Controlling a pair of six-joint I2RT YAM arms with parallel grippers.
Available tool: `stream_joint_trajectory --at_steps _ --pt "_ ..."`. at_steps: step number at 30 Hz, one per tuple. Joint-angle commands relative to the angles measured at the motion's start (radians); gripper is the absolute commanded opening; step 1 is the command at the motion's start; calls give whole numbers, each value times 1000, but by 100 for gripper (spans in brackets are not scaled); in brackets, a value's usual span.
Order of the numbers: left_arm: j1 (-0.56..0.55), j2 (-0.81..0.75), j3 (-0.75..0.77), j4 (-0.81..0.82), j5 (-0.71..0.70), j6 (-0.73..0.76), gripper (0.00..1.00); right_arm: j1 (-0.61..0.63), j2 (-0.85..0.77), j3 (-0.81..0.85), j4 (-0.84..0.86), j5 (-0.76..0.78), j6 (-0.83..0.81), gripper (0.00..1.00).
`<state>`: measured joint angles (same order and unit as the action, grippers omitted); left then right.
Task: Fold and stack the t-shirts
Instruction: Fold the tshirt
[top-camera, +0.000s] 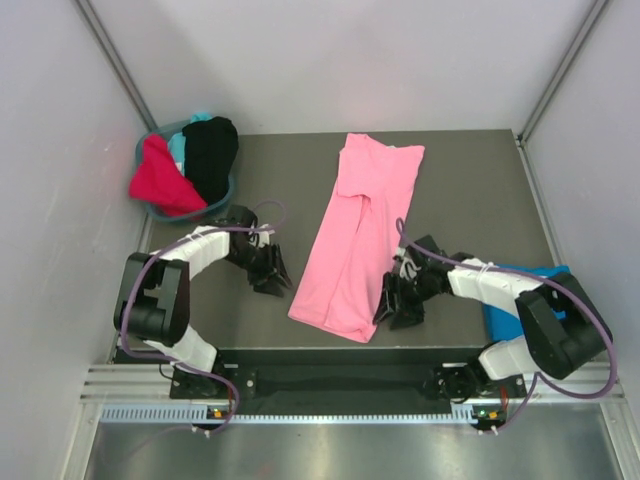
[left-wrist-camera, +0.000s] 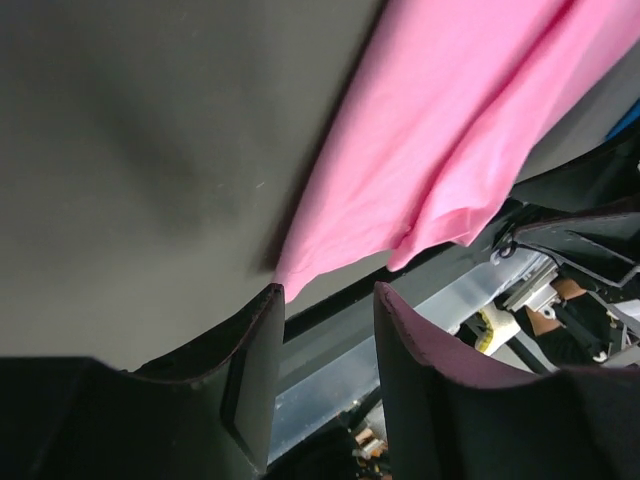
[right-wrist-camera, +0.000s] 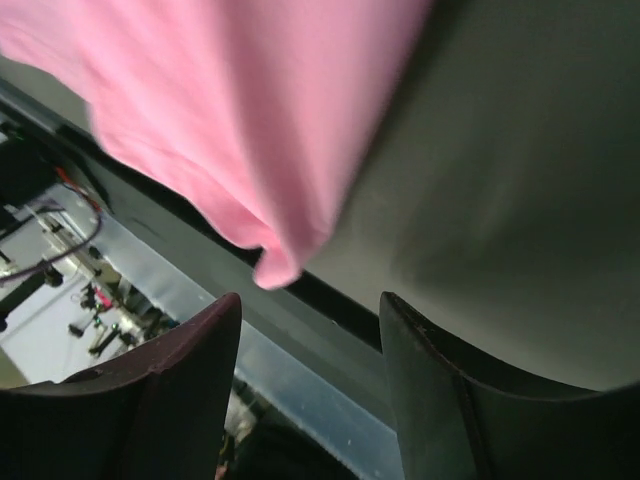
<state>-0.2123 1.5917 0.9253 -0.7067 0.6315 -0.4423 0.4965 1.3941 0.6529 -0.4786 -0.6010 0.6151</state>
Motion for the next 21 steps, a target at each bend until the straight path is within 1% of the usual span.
stream_joint_trajectory --at_steps 1,2,8,17,21 --pt "-2 -38 -52 41 7 -33 45 59 -36 -79 49 -22 112 57" --pt "-2 -36 -78 56 8 -42 46 66 -38 -103 79 -22 123 57" --pt "-15 -29 -147 124 20 -81 46 89 -21 -127 112 -13 141 55" --pt "-30 4 -141 145 19 -76 47 89 12 -88 130 -7 152 54" --pt "-41 11 -144 139 16 -64 45 88 45 -64 140 0 166 53"
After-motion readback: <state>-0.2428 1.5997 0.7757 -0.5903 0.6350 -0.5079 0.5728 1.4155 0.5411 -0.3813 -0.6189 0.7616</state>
